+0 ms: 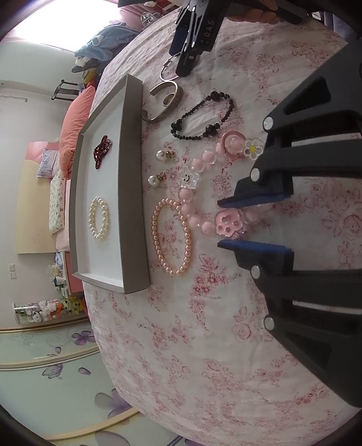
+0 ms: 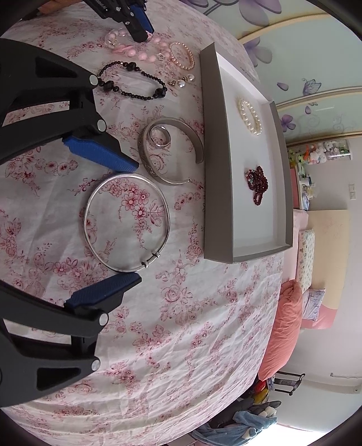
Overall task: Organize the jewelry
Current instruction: 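Close the right tool on the silver bangle rim and lift it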
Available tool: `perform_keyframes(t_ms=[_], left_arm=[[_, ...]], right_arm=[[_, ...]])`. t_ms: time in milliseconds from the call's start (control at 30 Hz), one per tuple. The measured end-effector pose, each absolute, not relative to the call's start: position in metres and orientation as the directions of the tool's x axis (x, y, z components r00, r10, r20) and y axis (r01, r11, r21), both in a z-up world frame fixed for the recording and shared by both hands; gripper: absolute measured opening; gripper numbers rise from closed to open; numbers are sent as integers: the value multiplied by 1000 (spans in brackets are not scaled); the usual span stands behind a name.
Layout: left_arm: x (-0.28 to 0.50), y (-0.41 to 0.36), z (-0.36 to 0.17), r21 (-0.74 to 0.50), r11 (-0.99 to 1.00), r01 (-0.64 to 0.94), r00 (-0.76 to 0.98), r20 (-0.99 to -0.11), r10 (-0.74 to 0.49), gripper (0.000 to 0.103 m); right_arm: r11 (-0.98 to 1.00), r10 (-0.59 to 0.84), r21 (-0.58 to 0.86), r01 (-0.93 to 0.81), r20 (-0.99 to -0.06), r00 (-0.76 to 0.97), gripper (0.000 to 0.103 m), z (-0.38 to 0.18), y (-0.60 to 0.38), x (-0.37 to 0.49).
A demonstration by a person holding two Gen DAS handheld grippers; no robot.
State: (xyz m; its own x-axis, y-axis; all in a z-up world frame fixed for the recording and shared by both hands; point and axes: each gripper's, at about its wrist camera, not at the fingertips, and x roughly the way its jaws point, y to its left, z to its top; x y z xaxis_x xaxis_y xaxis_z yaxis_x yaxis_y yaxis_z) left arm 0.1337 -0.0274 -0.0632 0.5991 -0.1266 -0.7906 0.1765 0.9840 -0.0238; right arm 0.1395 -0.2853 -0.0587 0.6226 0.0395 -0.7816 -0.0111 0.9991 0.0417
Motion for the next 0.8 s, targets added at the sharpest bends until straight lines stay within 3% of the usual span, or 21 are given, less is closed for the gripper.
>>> perform_keyframes(t_ms=[300,800], left_arm=[[129,-11,-59,-60,988,143,610,-781,-136,23],[130,-9,-63,-35,990,137,604,-789,-111,24]], right_arm=[[996,71,87,-5,-774,629,73,-58,-288,129],[999,34,33,-13,-785,618,75,-58,-281,129]])
